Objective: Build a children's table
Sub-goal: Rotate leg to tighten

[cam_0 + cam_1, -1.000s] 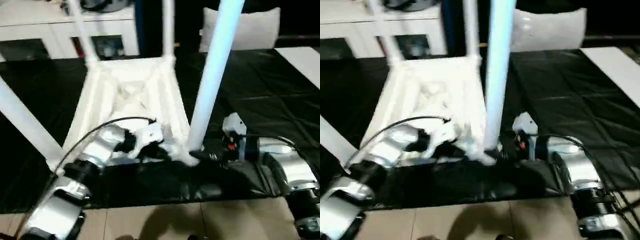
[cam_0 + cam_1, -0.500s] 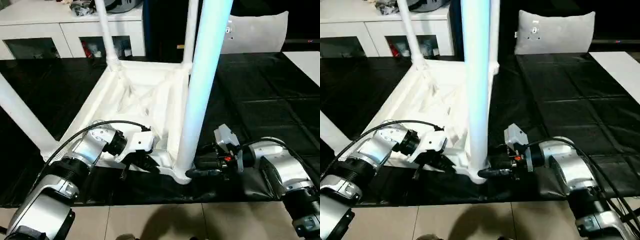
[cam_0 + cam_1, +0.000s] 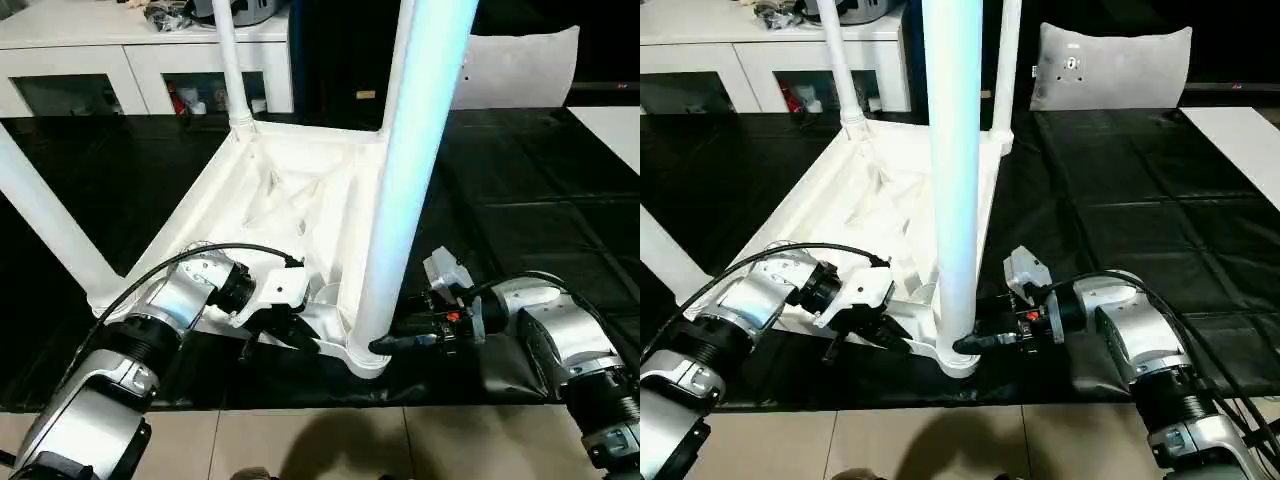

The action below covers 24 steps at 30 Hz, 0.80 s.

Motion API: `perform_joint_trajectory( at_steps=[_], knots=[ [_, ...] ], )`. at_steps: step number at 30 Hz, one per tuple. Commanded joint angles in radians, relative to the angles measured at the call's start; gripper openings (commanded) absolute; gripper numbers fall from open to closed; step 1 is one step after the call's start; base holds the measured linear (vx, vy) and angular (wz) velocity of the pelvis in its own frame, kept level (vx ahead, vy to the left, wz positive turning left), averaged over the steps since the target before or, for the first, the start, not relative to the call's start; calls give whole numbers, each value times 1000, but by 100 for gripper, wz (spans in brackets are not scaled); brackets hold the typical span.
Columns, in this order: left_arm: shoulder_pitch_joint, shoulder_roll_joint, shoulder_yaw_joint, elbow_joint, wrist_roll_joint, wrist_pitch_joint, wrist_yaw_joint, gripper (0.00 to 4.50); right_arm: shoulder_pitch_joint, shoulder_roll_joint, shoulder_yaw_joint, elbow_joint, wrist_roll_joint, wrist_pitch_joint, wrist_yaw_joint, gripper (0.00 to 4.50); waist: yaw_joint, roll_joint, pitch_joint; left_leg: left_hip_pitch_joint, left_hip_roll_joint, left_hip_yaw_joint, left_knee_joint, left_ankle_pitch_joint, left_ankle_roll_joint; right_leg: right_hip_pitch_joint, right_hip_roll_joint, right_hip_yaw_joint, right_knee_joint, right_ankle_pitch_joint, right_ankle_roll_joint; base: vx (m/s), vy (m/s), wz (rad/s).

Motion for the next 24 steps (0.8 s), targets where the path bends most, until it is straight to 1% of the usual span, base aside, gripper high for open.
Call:
perform_joint_trajectory(
  at_steps=[1, 2, 3, 4, 5, 6, 7, 8, 9, 10, 11, 12, 13, 14, 15, 16, 17, 18, 19, 20, 21, 22, 23, 24],
  knots=[
    [-10, -35, 28, -22, -20, 64, 81, 0, 0, 56, -5, -10, -5, 67, -140, 191, -5, -19, -73, 3, 29, -6, -70, -138, 65, 59, -71, 54, -81, -488, -32, 0, 0, 0],
    [-7, -43, 34, -33, -21, 87, 103, 0, -6, 83, -15, 6, -27, 92, -222, 191, -10, -18, -70, 4, 24, -6, -68, -150, 55, 58, -70, 49, -90, -527, -13, 0, 0, 0],
    [-2, -54, 40, -50, -20, 116, 134, 0, -11, 118, -26, 23, -47, 97, -304, 191, -20, -20, -66, 5, 19, -6, -67, -166, 44, 57, -69, 43, -97, -564, 7, 0, 0, 0],
    [-1, -62, 43, -58, -18, 134, 152, 0, -12, 135, -32, 29, -54, 99, -341, 191, -27, -19, -66, 4, 18, -7, -67, -174, 35, 57, -69, 39, -98, -575, 14, 0, 0, 0],
    [1, -68, 46, -64, -16, 148, 167, 0, -14, 148, -36, 34, -60, 101, -369, 191, -45, -18, -64, 2, 15, -11, -65, -200, 28, 61, -67, 26, -109, -607, 38, 0, 0, 0],
    [4, -89, 53, -83, -16, 184, 208, 0, -23, 186, -50, 55, -77, 114, -456, 191, -63, -17, -63, 4, 13, -11, -61, -225, 27, 60, -64, 18, -118, -617, 57, 0, 0, 0],
    [5, -92, 55, -86, -16, 189, 214, 0, -24, 192, -53, 58, -80, 116, -468, 191, -71, -14, -62, 6, 13, -12, -61, -235, 28, 59, -64, 14, -122, -620, 59, 0, 0, 0],
    [6, -104, 59, -95, -15, 205, 236, 0, -30, 210, -60, 69, -88, 123, -511, 191, -89, -12, -63, 5, 12, -16, -59, -257, 31, 65, -62, 2, -129, -624, 73, 0, 0, 0],
    [3, -133, 71, -104, -12, 235, 293, 0, -48, 249, -79, 99, -106, 129, -605, 191, -105, -3, -63, -1, 22, -24, -63, -275, 34, 73, -64, -3, -129, -602, 73, 0, 0, 0],
    [-8, -178, 91, -101, -6, 272, 382, 0, -85, 302, -122, 159, -110, 140, -739, 191, -121, 9, -61, 10, 36, -30, -67, -320, 27, 71, -67, -11, -132, -578, 60, 0, 0, 0],
    [-11, -190, 96, -102, -4, 286, 408, 0, -96, 318, -137, 175, -110, 145, -779, 191, -131, 13, -59, 13, 45, -36, -73, -361, 24, 73, -66, -16, -130, -567, 51, 0, 0, 0],
    [-15, -205, 100, -99, 0, 298, 437, 0, -112, 336, -153, 199, -110, 145, -827, 191, -148, 10, -57, 9, 61, -47, -84, -425, 22, 84, -63, -14, -116, -537, 52, 0, 0, 0],
    [-23, -224, 107, -89, 6, 303, 476, 0, -129, 349, -163, 226, -115, 136, -869, 191, -150, 13, -57, 9, 68, -51, -89, -456, 20, 87, -65, -8, -106, -526, 49, 0, 0, 0],
    [-33, -244, 117, -73, 8, 306, 522, 0, -145, 361, -171, 255, -120, 121, -911, 191, -157, 11, -57, 11, 66, -51, -91, -482, 16, 84, -69, 5, -99, -519, 42, 0, 0, 0],
    [-47, -275, 133, -55, 12, 317, 591, 0, -168, 386, -189, 288, -135, 110, -981, 191, -166, 1, -57, 21, 38, -38, -72, -452, 13, 69, -78, 2, -119, -566, 36, 0, 0, 0],
    [-54, -287, 139, -47, 13, 320, 617, 0, -177, 396, -197, 301, -140, 108, -1010, 191, -170, -3, -58, 23, 18, -29, -57, -407, 13, 62, -84, -2, -132, -596, 33, 0, 0, 0],
    [-61, -298, 146, -39, 15, 322, 643, 0, -183, 408, -206, 309, -138, 105, -1029, 191, -171, -7, -59, 14, -1, -24, -46, -340, 21, 69, -84, -19, -142, -629, 44, 0, 0, 0],
    [-68, -307, 149, -33, 17, 324, 659, 0, -186, 418, -213, 312, -134, 100, -1038, 191, -173, -1, -63, 7, 3, -27, -51, -310, 38, 74, -80, -19, -141, -606, 52, 0, 0, 0],
    [-71, -315, 151, -37, 20, 331, 675, 0, -184, 427, -213, 308, -141, 86, -1040, 225, -175, 0, -65, 6, 8, -29, -54, -301, 43, 74, -78, -16, -139, -582, 48, 0, 0, 0],
    [-71, -317, 151, -40, 21, 331, 678, 0, -182, 427, -208, 304, -147, 77, -1037, 245, -176, -2, -69, -1, 18, -36, -60, -281, 49, 77, -78, -9, -127, -515, 25, 0, 0, 0],
    [-69, -323, 156, -50, 23, 340, 683, 0, -180, 430, -214, 306, -147, 63, -1038, 260, -179, -2, -71, -10, 22, -38, -64, -261, 58, 82, -77, -4, -116, -467, 2, 0, 0, 0],
    [-68, -322, 155, -55, 25, 343, 682, 0, -177, 430, -220, 302, -140, 59, -1032, 260, -177, 0, -73, -11, 22, -37, -64, -247, 62, 82, -78, -1, -112, -449, -9, 52, -18, 12],
    [-64, -315, 149, -61, 30, 340, 676, 0, -172, 424, -228, 293, -128, 46, -1020, 276, -169, -2, -77, -8, 23, -34, -64, -209, 69, 80, -81, 8, -107, -411, -38, 0, 0, 0],
    [-63, -314, 148, -62, 32, 339, 676, 0, -171, 423, -230, 292, -125, 43, -1019, 276, -155, -3, -82, -8, 25, -32, -63, -162, 81, 79, -82, 18, -93, -351, -69, 53, -7, 9]
  ],
)
